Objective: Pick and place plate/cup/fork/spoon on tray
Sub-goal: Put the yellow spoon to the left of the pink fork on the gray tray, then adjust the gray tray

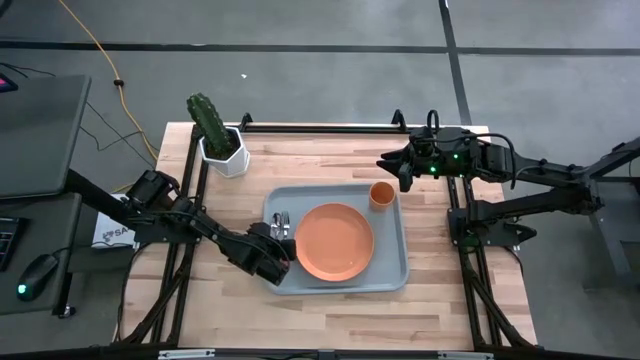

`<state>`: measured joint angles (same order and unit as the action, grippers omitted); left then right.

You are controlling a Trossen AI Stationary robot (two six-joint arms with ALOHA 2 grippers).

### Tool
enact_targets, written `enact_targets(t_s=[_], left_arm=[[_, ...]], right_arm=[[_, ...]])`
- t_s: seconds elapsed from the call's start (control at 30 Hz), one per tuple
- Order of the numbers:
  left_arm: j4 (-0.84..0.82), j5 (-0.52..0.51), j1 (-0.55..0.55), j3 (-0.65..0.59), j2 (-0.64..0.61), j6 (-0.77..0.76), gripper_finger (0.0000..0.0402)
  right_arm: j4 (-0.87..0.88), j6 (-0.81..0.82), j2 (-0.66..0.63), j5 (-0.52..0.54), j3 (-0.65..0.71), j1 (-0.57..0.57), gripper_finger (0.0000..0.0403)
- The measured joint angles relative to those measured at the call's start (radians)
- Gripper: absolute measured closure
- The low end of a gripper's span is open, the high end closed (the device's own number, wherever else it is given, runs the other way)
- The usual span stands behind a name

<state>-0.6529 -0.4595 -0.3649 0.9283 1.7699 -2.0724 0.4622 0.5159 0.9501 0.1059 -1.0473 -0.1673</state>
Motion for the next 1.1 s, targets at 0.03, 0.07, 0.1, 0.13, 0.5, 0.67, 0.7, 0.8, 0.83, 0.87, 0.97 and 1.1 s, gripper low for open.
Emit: enact_targets(t_s=[0.03,0.07,0.1,0.13,0.5,0.67,0.7,0.8,0.83,0.87,0.97,1.1], left_arm=[[0.0,0.0,0.0,0.0,0.0,0.0,0.0326],[0.0,0.0,0.0,0.0,0.0,0.0,0.0318],[0.001,0.0,0.0,0.0,0.0,0.0,0.0311],[0.002,0.0,0.0,0.0,0.0,0.0,0.0304],[-0.001,0.006,-0.001,-0.002,-0.025,-0.001,0.0246],[-0.005,-0.009,-0.001,-0.002,-0.047,0.0,0.0229],[-0.001,-0.011,-0.001,-0.002,-0.051,0.0,0.0226],[0.003,-0.017,0.0,-0.002,-0.076,0.01,0.022],[0.004,-0.019,0.0,-0.002,-0.088,0.022,0.0219],[0.005,-0.025,0.0,-0.002,-0.103,0.043,0.0218],[0.006,-0.066,0.0,-0.002,-0.161,0.11,0.0217],[0.029,-0.129,0.0,-0.002,-0.285,0.306,0.0217]], right_arm=[[0.0,0.0,0.0,0.0,0.0,0.0,0.0256],[0.0,0.0,0.0,0.0,0.0,0.0,0.0256],[0.0,0.0,0.0,0.0,0.0,0.0,0.0256],[0.0,0.0,0.0,0.0,0.0,0.0,0.0256],[0.0,-0.004,0.0,0.0,0.0,0.0,0.0256],[0.0,-0.004,0.0,0.0,0.0,0.0,0.0256],[0.0,-0.004,0.0,0.0,0.0,0.0,0.0256],[-0.001,-0.004,0.0,0.0,0.0,0.0,0.0256],[-0.003,-0.004,0.0,0.0,0.0,0.0,0.0256],[-0.003,-0.004,0.0,0.0,0.0,0.0,0.0256],[-0.003,-0.007,0.0,0.0,0.0,0.0,0.0256],[-0.023,-0.025,0.0,-0.002,0.0,0.0,0.0256]])
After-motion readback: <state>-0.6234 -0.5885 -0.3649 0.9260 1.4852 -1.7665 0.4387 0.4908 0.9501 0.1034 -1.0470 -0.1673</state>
